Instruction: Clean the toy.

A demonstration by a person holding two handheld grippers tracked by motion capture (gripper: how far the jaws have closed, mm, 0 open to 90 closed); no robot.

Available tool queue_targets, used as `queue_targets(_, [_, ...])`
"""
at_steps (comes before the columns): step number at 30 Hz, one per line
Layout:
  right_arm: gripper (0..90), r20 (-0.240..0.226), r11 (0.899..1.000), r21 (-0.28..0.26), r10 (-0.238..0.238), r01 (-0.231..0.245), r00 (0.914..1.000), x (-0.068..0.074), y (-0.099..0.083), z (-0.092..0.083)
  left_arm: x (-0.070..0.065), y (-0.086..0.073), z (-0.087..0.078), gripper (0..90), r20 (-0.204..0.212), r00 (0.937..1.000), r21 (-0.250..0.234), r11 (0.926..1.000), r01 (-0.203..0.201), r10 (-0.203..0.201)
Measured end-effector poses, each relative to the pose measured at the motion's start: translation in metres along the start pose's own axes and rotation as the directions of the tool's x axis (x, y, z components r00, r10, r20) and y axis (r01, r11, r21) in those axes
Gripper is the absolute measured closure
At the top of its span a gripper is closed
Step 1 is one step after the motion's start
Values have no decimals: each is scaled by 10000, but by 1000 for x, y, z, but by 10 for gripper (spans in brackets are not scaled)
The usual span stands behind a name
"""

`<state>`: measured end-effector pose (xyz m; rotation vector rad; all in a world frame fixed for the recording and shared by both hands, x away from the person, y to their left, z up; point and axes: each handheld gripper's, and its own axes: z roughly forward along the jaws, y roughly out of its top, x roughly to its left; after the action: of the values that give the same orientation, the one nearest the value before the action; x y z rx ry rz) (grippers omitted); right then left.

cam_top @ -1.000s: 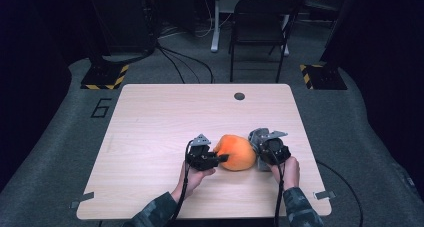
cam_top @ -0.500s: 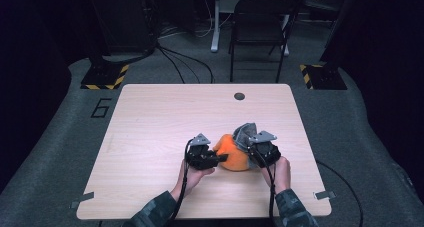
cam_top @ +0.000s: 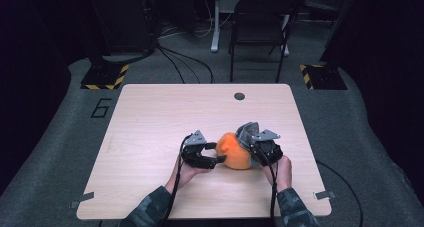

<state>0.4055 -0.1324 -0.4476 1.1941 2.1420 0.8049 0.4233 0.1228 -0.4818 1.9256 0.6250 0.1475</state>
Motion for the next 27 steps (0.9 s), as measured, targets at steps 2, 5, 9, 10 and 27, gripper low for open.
queue_targets(2, [703, 0, 10000, 52, 49, -49, 10000, -1, -1, 0, -1, -2, 2, 260, -171, 9980, 167, 9980, -606, 609])
queue_targets(5, [702, -41, 9999, 52, 92, -91, 9999, -3, -2, 2, -2, -6, 8, 233, -368, 9888, 549, 9883, -1424, 1446])
queue_targets(9, [703, -59, 9998, 96, 146, -145, 9999, -3, -2, 2, -1, -11, 16, 224, -421, 9820, 569, 9818, -1814, 1839])
queue_targets(10, [702, -57, 9999, 96, 136, -136, 9999, -3, -2, 2, 0, -12, 18, 229, -438, 9796, 616, 9792, -1934, 1963])
queue_targets(27, [700, -520, 9993, -165, 339, -348, 9981, -6, -3, -1, -14, -20, 26, 704, -1527, 9564, 703, 9680, -2407, 2489])
